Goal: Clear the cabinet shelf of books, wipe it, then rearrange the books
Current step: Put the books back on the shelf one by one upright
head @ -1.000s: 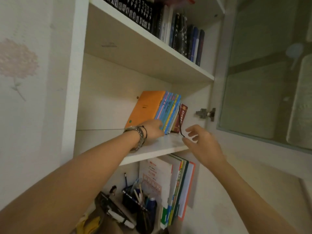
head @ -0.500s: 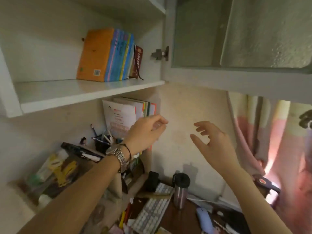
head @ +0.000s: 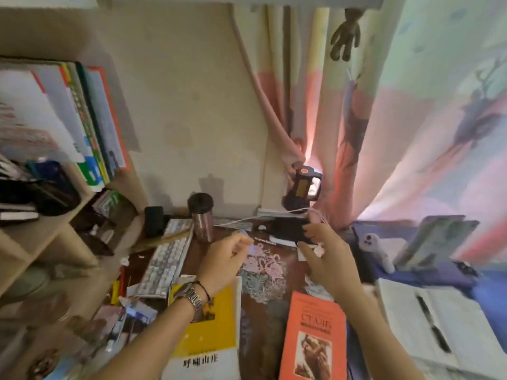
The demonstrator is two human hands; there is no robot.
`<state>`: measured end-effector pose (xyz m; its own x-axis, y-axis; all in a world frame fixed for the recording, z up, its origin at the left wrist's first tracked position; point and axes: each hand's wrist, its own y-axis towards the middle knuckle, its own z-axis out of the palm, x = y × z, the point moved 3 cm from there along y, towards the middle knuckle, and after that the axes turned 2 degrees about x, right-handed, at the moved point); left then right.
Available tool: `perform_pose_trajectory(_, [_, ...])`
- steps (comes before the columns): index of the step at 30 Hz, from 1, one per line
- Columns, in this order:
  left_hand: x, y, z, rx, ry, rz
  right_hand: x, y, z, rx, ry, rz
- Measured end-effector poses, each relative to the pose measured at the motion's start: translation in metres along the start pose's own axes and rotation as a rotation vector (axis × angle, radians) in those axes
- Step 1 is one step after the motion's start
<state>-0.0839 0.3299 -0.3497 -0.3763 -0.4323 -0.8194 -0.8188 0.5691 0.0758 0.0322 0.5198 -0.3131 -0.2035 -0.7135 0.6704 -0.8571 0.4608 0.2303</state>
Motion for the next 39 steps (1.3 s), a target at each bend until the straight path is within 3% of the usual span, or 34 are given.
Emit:
perform_pose_trajectory(9, [0.051,-0.046,0.128,0.256,-0.024,-0.205,-0.133,-0.107,0.043,0.144,0.009,0.407])
perform_pose_trajectory(15, [0.072,-0.080,0.183,0.413,-0.017,-0.313,-0.171,-0.148,0.068,0.166,0.083,0.666])
perform_pose_trajectory(24, [0.080,-0.095,0.212,0.549,-0.094,-0.366,-0.192,-0.167,0.087,0.229,0.121,0.747])
perform_pose_trajectory(32, [0.063,-0.091,0.231,0.696,0.182,-0.227,-0.203,-0.180,0.084,0.127,0.132,0.826])
perform_pose_trajectory(39, [0.078,-0.092,0.228,0.639,0.189,-0.296,-0.211,-0.179,0.085,0.142,0.161,0.816])
